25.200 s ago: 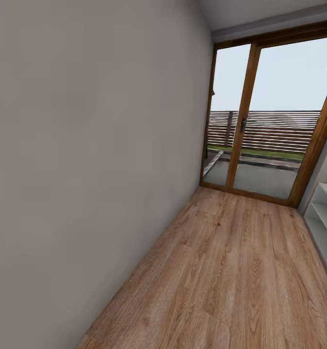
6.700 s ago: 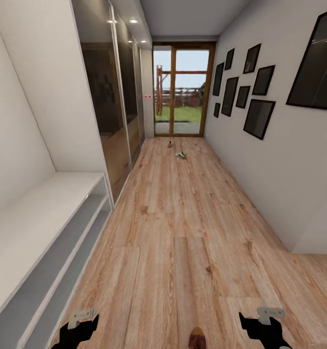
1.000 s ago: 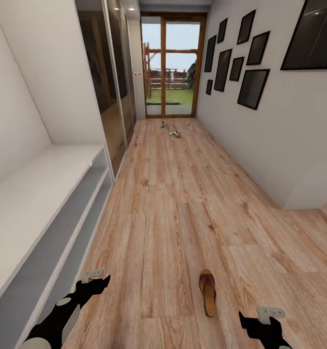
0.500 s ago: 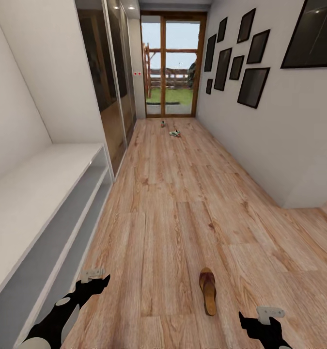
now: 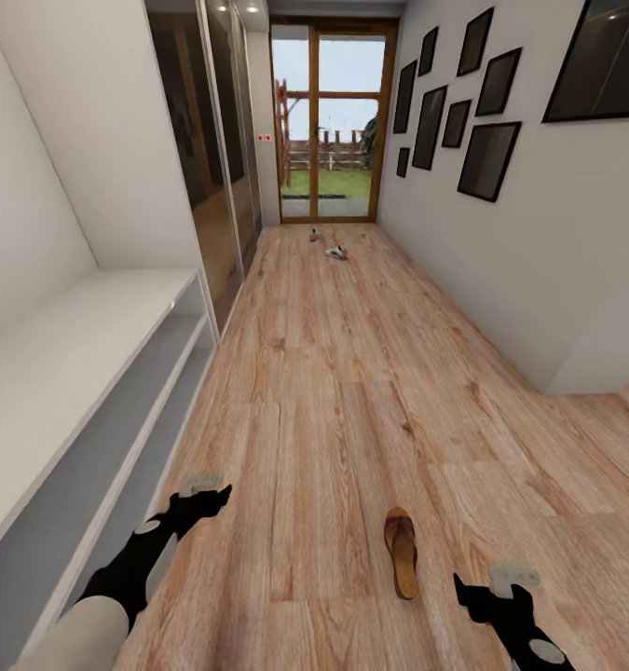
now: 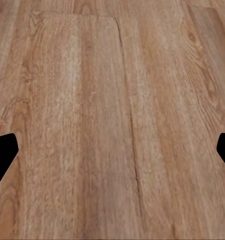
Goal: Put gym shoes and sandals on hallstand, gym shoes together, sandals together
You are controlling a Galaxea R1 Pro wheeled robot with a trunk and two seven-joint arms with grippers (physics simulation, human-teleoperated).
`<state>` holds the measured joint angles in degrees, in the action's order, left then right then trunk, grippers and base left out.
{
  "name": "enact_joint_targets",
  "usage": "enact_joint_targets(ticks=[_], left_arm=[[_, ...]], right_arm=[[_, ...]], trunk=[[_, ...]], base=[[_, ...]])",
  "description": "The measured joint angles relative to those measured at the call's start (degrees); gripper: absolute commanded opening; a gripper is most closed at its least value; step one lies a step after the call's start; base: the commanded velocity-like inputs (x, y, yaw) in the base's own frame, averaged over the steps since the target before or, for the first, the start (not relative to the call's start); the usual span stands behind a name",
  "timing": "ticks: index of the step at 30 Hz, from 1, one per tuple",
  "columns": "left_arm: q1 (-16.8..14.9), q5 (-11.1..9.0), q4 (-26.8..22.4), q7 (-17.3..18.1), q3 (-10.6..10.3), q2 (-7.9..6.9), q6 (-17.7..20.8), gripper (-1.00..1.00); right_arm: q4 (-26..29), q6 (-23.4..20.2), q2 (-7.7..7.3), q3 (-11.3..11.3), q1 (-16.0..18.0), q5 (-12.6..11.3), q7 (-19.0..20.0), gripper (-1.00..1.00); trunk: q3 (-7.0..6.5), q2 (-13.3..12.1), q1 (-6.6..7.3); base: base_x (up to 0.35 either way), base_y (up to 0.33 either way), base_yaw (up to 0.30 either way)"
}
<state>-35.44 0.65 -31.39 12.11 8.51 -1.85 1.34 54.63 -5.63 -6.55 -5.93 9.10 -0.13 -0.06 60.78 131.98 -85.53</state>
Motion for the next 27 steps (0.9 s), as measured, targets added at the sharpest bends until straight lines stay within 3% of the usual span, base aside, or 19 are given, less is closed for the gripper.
enact_joint_targets(ticks=[3, 6, 13, 21, 27], left_arm=[[-3.1, -0.1, -0.4, -0.1, -1.0, 0.34, 3.2, 1.00], [-7.5, -0.1, -0.7, -0.2, -1.5, 0.56, 7.9, 1.00], [-8.9, 0.1, -0.8, -0.4, -1.8, 0.32, 9.4, 1.00], [-8.5, 0.2, -0.7, -0.4, -2.0, -0.11, 9.4, 1.00], [-8.4, 0.3, -0.4, -0.4, -2.0, -0.37, 9.2, 1.00]], right_arm=[[2.2, -1.1, 0.03, 0.0, 3.1, 0.1, -0.1, 1.00], [2.7, -8.5, 0.04, 0.0, 9.2, 0.1, -0.1, 1.00], [-0.6, -15.0, 0.09, 0.3, 12.9, 0.0, 0.3, 1.00], [-4.3, -13.9, 0.06, 0.4, 13.4, 0.0, 0.4, 1.00], [-10.2, -8.7, 0.04, 0.5, 13.5, 0.1, 0.5, 1.00]], trunk=[[0.53, 1.2, -0.66], [1.08, 2.4, -1.32], [2.35, 5.2, -2.86], [3.78, 8.4, -4.62], [4.86, 10.8, -5.94]], base=[[0.000, 0.000, 0.000], [0.000, 0.000, 0.000], [0.000, 0.000, 0.000], [0.000, 0.000, 0.000], [0.000, 0.000, 0.000]])
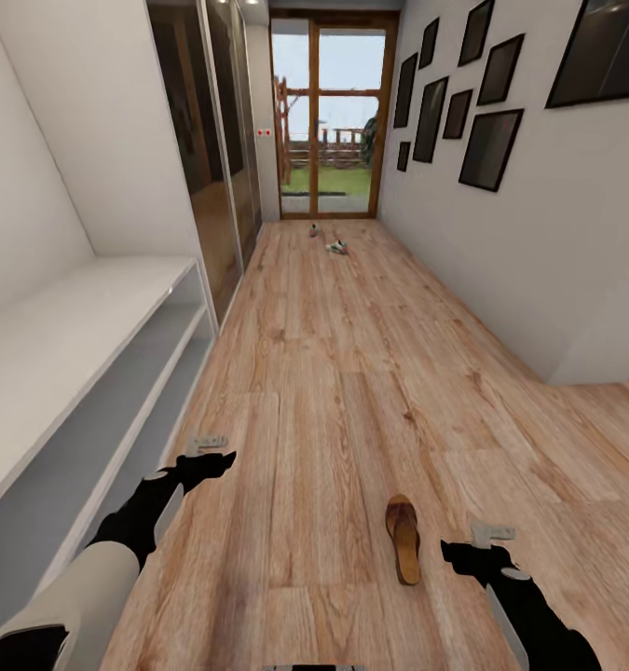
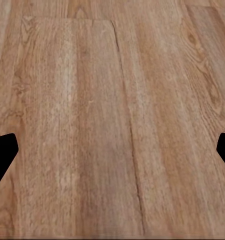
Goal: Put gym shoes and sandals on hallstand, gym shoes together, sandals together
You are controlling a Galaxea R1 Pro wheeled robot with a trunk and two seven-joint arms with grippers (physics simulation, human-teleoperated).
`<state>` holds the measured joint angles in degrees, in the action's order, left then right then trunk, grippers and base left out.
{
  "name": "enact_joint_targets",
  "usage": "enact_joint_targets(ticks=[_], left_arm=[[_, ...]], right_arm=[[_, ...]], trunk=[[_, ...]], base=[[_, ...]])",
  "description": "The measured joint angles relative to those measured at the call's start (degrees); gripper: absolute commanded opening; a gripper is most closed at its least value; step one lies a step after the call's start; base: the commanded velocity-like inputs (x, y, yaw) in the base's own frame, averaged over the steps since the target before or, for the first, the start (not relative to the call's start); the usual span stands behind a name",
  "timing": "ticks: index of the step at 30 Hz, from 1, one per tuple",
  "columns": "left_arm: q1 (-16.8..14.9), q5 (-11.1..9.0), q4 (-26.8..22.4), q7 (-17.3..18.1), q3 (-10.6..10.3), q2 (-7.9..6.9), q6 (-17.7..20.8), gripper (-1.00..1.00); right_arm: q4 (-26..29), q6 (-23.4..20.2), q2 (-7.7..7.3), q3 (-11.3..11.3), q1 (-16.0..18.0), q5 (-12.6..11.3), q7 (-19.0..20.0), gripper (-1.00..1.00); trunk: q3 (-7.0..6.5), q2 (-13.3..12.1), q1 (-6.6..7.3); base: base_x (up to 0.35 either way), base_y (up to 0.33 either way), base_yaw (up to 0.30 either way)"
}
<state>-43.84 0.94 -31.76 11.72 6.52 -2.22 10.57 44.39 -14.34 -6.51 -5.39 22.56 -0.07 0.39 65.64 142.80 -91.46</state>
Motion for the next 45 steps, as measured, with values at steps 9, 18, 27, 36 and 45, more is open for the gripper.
enact_joint_targets(ticks=[9, 18, 27, 36, 45], left_arm=[[0.0, 0.0, 0.5, 0.0, 0.0, -0.04, -0.2, 1.00], [0.1, 0.0, 0.5, 0.0, 0.0, -0.02, -0.3, 1.00], [0.1, 0.0, 0.5, 0.0, 0.0, -0.02, -0.4, 1.00], [0.2, -0.1, 0.4, 0.0, 0.0, 0.04, -0.7, 1.00], [0.2, -0.1, 0.4, 0.0, 0.1, 0.28, -0.9, 1.00]], right_arm=[[-3.9, 4.5, 0.00, 0.0, 0.0, 0.1, 0.0, 1.00], [-4.1, 4.7, -0.01, -0.1, 0.0, 0.1, 0.0, 1.00], [-4.2, 4.7, -0.01, 0.0, 0.0, 0.1, 0.0, 1.00], [-5.9, 4.8, -0.01, 0.0, 0.0, 0.0, 0.0, 1.00], [-6.5, 4.9, 0.02, 0.0, 0.0, 0.0, -0.1, 1.00]], trunk=[[1.95, 0.5, -0.43], [4.19, 0.6, -0.67], [5.34, 0.7, -0.71], [6.14, 0.7, -0.71], [6.94, 0.7, -0.69]], base=[[0.000, 0.000, 0.000], [0.000, 0.000, 0.000], [0.000, 0.000, 0.000], [0.000, 0.000, 0.000], [0.101, 0.026, 0.000]])
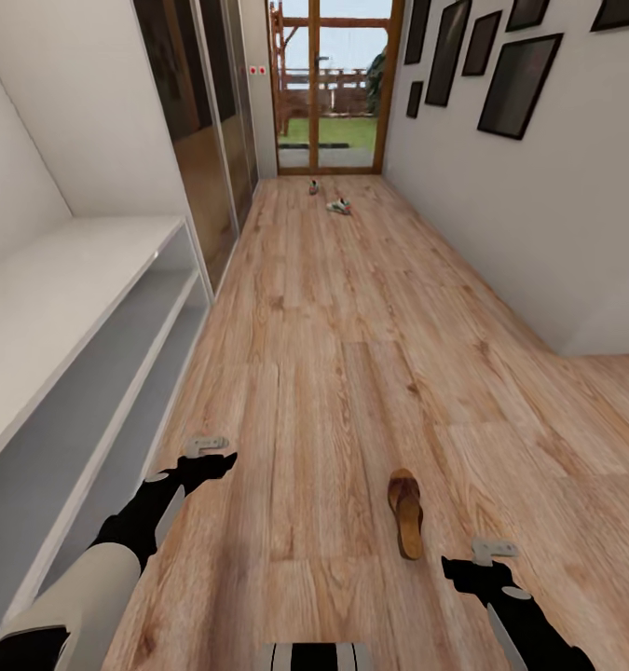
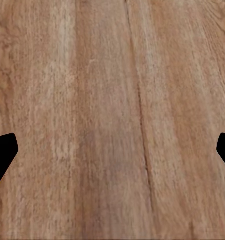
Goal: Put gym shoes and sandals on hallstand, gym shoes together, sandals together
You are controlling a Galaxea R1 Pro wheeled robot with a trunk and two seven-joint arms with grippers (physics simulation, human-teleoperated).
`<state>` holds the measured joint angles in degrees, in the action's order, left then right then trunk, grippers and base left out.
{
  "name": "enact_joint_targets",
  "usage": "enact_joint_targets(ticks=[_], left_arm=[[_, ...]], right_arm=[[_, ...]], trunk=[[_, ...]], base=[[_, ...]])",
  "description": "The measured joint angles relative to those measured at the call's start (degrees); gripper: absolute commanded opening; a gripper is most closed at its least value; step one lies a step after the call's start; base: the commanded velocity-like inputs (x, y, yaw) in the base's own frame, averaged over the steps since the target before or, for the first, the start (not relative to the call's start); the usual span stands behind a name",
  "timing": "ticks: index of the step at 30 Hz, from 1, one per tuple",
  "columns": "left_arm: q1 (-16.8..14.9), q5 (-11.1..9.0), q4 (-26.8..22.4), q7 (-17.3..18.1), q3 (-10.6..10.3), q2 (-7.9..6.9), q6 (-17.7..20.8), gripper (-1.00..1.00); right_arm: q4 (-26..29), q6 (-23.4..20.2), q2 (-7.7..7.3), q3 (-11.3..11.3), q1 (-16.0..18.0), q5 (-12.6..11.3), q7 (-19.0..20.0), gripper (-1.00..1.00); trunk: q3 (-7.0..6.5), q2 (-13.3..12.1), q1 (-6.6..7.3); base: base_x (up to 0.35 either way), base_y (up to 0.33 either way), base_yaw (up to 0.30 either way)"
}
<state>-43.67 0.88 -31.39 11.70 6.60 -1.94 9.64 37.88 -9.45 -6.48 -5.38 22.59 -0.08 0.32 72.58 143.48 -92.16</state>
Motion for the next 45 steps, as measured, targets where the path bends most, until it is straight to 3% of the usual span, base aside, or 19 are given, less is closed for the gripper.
enact_joint_targets(ticks=[13, 23, 29, 36, 37, 45], left_arm=[[0.0, 0.0, 0.1, 0.0, -0.1, 0.14, 0.0, 1.00], [-0.5, -0.1, -1.0, 0.1, 0.1, 0.46, 0.4, 1.00], [-0.4, -0.2, -1.0, 0.1, 0.0, 0.49, 0.4, 1.00], [-0.2, -0.2, -0.9, 0.6, -4.2, 0.49, 0.2, 1.00], [-0.2, -0.3, -0.9, 0.8, -5.8, 0.49, 0.1, 1.00], [-0.2, -0.6, -0.8, 0.8, -6.9, 0.47, 0.1, 1.00]], right_arm=[[-1.8, 0.2, 0.05, 0.0, 0.0, -0.1, -0.1, 1.00], [-7.6, 6.0, 0.05, 0.0, 0.0, -0.1, 0.0, 1.00], [-8.0, 6.4, 0.05, 0.0, 0.0, -0.1, 0.0, 1.00], [-8.1, 6.5, 0.06, 0.0, 0.0, 0.0, 0.0, 1.00], [-8.1, 6.5, 0.08, 0.0, 0.0, 0.0, 0.0, 1.00], [-8.2, 6.5, 0.09, 0.0, 0.0, 0.0, 0.0, 1.00]], trunk=[[0.65, 0.0, -0.02], [0.67, 0.0, -0.01], [0.67, 0.0, -0.01], [0.67, 0.0, -0.02], [0.67, 0.0, -0.01], [0.67, 0.0, -0.01]], base=[[0.102, 0.057, 0.000], [0.034, 0.022, 0.000], [0.084, 0.065, 0.000], [0.018, 0.009, 0.000], [0.085, 0.029, 0.000], [0.149, 0.103, 0.000]])
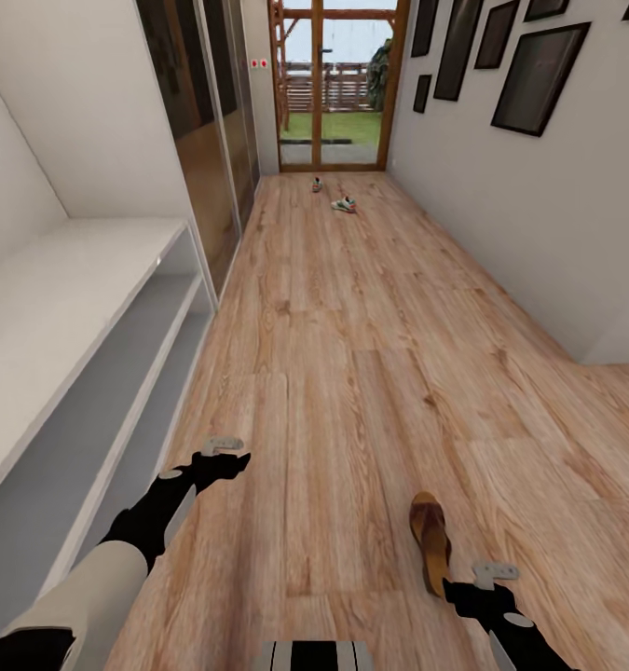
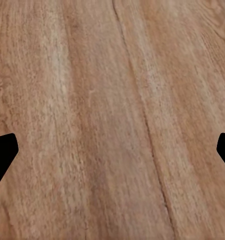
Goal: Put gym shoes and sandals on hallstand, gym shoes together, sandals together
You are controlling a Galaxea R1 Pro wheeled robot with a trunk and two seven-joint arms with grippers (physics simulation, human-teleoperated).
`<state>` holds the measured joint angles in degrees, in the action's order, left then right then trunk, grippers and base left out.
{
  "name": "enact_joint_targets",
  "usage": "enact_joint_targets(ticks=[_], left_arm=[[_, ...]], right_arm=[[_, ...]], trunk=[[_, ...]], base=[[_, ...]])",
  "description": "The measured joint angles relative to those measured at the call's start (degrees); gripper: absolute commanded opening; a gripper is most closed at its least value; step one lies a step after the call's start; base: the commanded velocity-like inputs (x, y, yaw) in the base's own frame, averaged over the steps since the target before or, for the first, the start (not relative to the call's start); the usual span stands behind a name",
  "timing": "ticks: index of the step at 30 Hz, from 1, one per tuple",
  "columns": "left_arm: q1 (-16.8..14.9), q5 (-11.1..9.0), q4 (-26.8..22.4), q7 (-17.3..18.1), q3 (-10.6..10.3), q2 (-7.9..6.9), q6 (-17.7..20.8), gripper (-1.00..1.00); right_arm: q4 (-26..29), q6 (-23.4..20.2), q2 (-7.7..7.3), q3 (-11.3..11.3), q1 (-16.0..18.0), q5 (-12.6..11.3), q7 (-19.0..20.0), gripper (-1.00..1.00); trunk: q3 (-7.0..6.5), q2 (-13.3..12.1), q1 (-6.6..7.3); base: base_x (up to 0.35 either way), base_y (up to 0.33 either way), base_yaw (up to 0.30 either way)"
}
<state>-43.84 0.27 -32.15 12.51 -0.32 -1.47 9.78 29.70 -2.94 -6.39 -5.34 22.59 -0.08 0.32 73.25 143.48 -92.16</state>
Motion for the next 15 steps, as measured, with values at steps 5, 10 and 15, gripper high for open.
enact_joint_targets(ticks=[5, 10, 15], left_arm=[[0.0, 0.0, 0.0, 0.0, -0.1, 0.00, 0.0, 1.00], [0.0, 0.0, 0.1, 0.0, -0.1, -0.01, 0.0, 1.00], [0.0, 0.0, 0.1, -0.1, -0.1, 0.00, 0.0, 1.00]], right_arm=[[0.0, 0.0, 0.02, 0.0, 0.0, 0.0, 0.0, 1.00], [0.0, 0.0, 0.00, 0.0, 0.0, 0.0, 0.0, 1.00], [0.1, 0.0, 0.01, 0.0, 0.0, 0.0, 0.0, 1.00]], trunk=[[0.00, 0.0, -0.01], [0.00, 0.0, -0.01], [0.00, 0.0, 0.00]], base=[[0.040, 0.030, 0.000], [0.010, 0.008, 0.000], [0.053, 0.003, 0.000]])
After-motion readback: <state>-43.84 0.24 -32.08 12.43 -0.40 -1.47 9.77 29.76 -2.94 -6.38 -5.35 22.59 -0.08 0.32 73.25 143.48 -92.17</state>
